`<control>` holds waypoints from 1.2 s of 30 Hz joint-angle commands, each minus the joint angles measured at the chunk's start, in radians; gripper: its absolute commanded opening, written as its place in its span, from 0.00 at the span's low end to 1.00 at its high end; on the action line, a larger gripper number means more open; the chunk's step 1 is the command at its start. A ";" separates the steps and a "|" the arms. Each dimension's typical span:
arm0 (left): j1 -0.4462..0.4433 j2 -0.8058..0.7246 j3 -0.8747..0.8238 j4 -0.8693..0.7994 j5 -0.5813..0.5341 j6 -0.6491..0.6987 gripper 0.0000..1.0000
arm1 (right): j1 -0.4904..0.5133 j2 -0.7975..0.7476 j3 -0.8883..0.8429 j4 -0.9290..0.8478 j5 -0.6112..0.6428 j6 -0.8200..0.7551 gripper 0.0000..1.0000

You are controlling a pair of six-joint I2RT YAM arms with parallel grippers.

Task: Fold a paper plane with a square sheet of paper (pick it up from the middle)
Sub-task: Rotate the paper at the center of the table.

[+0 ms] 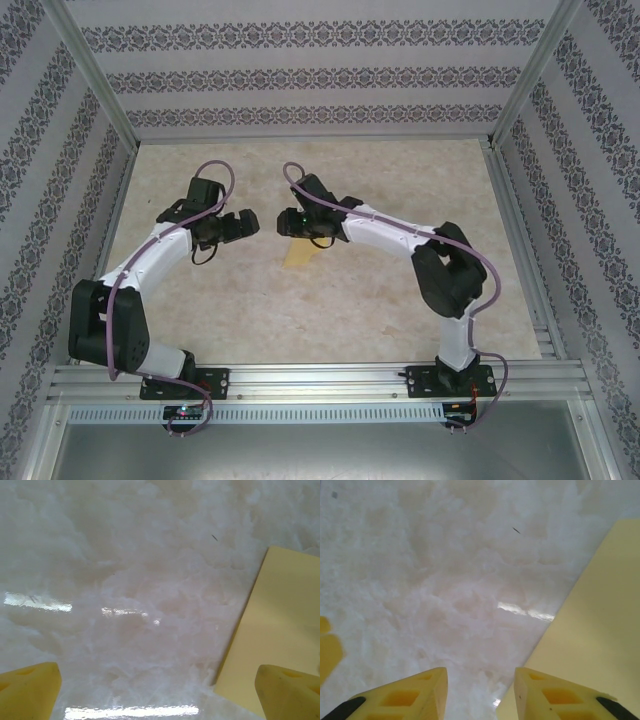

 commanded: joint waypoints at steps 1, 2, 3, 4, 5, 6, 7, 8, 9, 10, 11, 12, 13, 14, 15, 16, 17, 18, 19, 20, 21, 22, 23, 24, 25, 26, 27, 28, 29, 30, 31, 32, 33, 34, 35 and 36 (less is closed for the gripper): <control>0.010 -0.038 -0.027 0.073 0.028 -0.009 1.00 | 0.003 0.050 0.035 -0.080 -0.030 0.003 0.39; 0.010 -0.038 -0.031 0.075 0.030 -0.008 1.00 | 0.003 0.061 0.038 -0.089 -0.043 -0.015 0.39; 0.011 -0.036 -0.031 0.077 0.033 -0.006 1.00 | 0.004 0.072 0.045 -0.098 -0.069 -0.046 0.39; 0.010 -0.032 -0.029 0.077 0.042 -0.005 1.00 | 0.004 0.085 0.054 -0.116 -0.088 -0.076 0.39; 0.011 -0.029 -0.027 0.080 0.053 -0.003 1.00 | 0.004 0.097 0.062 -0.135 -0.099 -0.104 0.39; 0.011 -0.025 -0.025 0.084 0.061 -0.004 1.00 | 0.004 0.109 0.068 -0.148 -0.121 -0.140 0.39; 0.010 -0.020 -0.026 0.091 0.069 -0.006 1.00 | 0.004 0.118 0.074 -0.162 -0.135 -0.172 0.39; 0.010 -0.019 -0.026 0.097 0.075 -0.009 1.00 | 0.004 0.126 0.080 -0.176 -0.147 -0.198 0.39; 0.011 -0.014 -0.026 0.107 0.085 -0.011 1.00 | 0.004 0.135 0.087 -0.190 -0.162 -0.230 0.39; 0.010 -0.009 -0.029 0.121 0.094 -0.013 1.00 | 0.004 0.140 0.090 -0.205 -0.175 -0.259 0.39; 0.010 -0.005 -0.031 0.129 0.104 -0.015 1.00 | 0.005 0.143 0.089 -0.217 -0.181 -0.279 0.39; 0.010 0.000 -0.030 0.134 0.114 -0.017 1.00 | 0.004 0.146 0.087 -0.230 -0.194 -0.307 0.40; 0.010 0.008 -0.029 0.139 0.127 -0.018 1.00 | 0.002 0.144 0.077 -0.238 -0.204 -0.340 0.40; 0.010 0.012 -0.029 0.142 0.134 -0.018 1.00 | 0.002 0.143 0.068 -0.244 -0.207 -0.365 0.40; 0.011 0.018 -0.026 0.143 0.140 -0.018 1.00 | 0.002 0.141 0.058 -0.254 -0.217 -0.398 0.40; 0.009 0.024 -0.023 0.142 0.144 -0.017 1.00 | 0.001 0.140 0.049 -0.268 -0.229 -0.436 0.41; 0.010 0.030 -0.020 0.141 0.147 -0.020 1.00 | 0.000 0.138 0.039 -0.280 -0.235 -0.466 0.41; 0.010 0.035 -0.019 0.141 0.153 -0.020 1.00 | -0.001 0.134 0.029 -0.296 -0.235 -0.508 0.42; 0.009 0.040 -0.016 0.140 0.159 -0.022 1.00 | 0.000 0.128 0.021 -0.317 -0.240 -0.550 0.42; 0.009 0.043 -0.015 0.142 0.164 -0.024 1.00 | 0.000 0.121 0.011 -0.332 -0.244 -0.583 0.43; 0.009 0.047 -0.015 0.147 0.173 -0.027 1.00 | -0.001 0.113 -0.002 -0.345 -0.243 -0.614 0.44; 0.008 0.051 -0.015 0.151 0.181 -0.031 0.99 | -0.003 0.105 -0.010 -0.359 -0.241 -0.640 0.44; 0.008 0.053 -0.015 0.154 0.185 -0.033 0.99 | -0.004 0.099 -0.016 -0.371 -0.237 -0.655 0.44; 0.007 0.056 -0.015 0.157 0.192 -0.035 0.99 | -0.007 0.091 -0.021 -0.384 -0.231 -0.669 0.44; 0.006 0.058 -0.015 0.158 0.196 -0.037 0.99 | -0.009 0.086 -0.026 -0.392 -0.225 -0.679 0.44; 0.005 0.060 -0.014 0.159 0.199 -0.038 0.99 | -0.012 0.080 -0.032 -0.402 -0.223 -0.688 0.44; 0.004 0.061 -0.012 0.161 0.203 -0.038 0.99 | -0.016 0.072 -0.040 -0.408 -0.215 -0.695 0.45; 0.003 0.063 -0.011 0.160 0.205 -0.038 0.99 | -0.022 0.064 -0.049 -0.414 -0.207 -0.699 0.45; 0.003 0.066 -0.010 0.159 0.209 -0.040 0.99 | -0.027 0.058 -0.057 -0.424 -0.204 -0.704 0.45; 0.000 0.066 -0.007 0.160 0.213 -0.041 0.98 | -0.032 0.051 -0.068 -0.434 -0.203 -0.713 0.45; -0.003 0.068 -0.007 0.160 0.217 -0.043 0.98 | -0.037 0.040 -0.081 -0.447 -0.201 -0.723 0.45; -0.006 0.071 -0.008 0.161 0.218 -0.047 0.98 | -0.040 0.035 -0.092 -0.457 -0.209 -0.735 0.45; -0.008 0.073 -0.009 0.162 0.219 -0.052 0.97 | -0.042 0.028 -0.100 -0.473 -0.220 -0.747 0.45; -0.011 0.077 -0.009 0.165 0.220 -0.060 0.97 | -0.043 0.024 -0.102 -0.491 -0.212 -0.753 0.45; -0.014 0.081 -0.009 0.166 0.223 -0.066 0.96 | -0.043 0.020 -0.105 -0.500 -0.199 -0.755 0.45; -0.017 0.088 -0.009 0.171 0.231 -0.075 0.94 | -0.043 0.015 -0.110 -0.509 -0.190 -0.759 0.45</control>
